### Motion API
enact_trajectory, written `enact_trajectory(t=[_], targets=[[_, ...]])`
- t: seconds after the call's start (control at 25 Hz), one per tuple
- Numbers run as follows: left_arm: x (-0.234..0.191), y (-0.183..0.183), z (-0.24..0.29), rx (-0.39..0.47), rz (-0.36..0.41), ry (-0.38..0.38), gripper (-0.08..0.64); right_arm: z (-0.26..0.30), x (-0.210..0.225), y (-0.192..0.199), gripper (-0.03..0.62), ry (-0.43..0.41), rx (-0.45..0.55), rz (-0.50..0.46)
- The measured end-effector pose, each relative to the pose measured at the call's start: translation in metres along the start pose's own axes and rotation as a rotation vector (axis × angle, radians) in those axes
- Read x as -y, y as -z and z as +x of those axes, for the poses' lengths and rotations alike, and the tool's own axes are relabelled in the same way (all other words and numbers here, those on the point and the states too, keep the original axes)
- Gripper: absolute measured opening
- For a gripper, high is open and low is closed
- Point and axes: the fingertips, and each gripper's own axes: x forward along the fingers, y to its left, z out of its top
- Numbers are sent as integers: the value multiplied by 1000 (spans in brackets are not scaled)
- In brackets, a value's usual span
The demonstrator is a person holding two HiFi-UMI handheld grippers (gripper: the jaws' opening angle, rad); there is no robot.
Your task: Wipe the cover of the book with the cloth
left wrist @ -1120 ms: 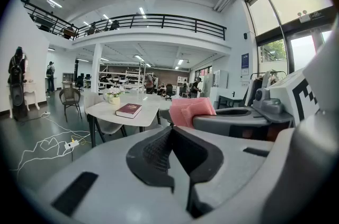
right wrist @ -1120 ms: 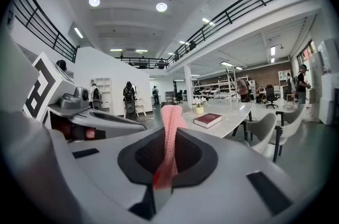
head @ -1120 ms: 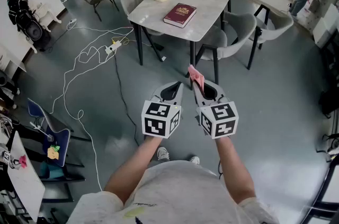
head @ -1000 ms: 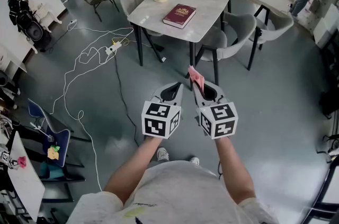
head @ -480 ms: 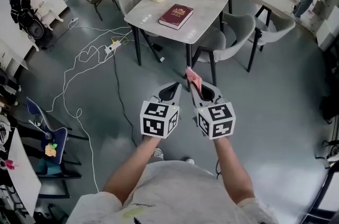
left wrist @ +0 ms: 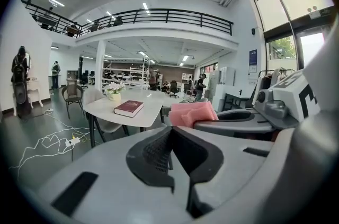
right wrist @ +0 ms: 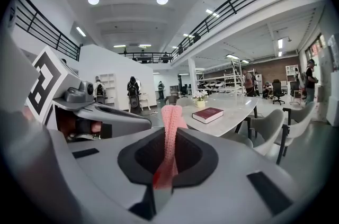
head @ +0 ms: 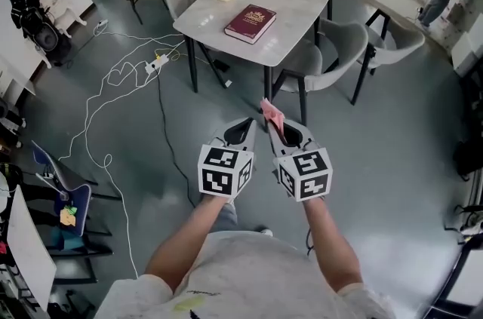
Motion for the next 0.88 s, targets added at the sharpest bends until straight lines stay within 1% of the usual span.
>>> enact_trajectory(t=[0.32,0.6,0.88], targets=[[-59,-15,41,-17,-15,86,8,68,13,-14,18,71,-56,-14],[-125,-36,62,-23,-27,155,8,138,0,-44,18,113,-73,-29],[-179,-49,73,-21,-24,187,8,189,-8,-64,18,152,-68,-30]])
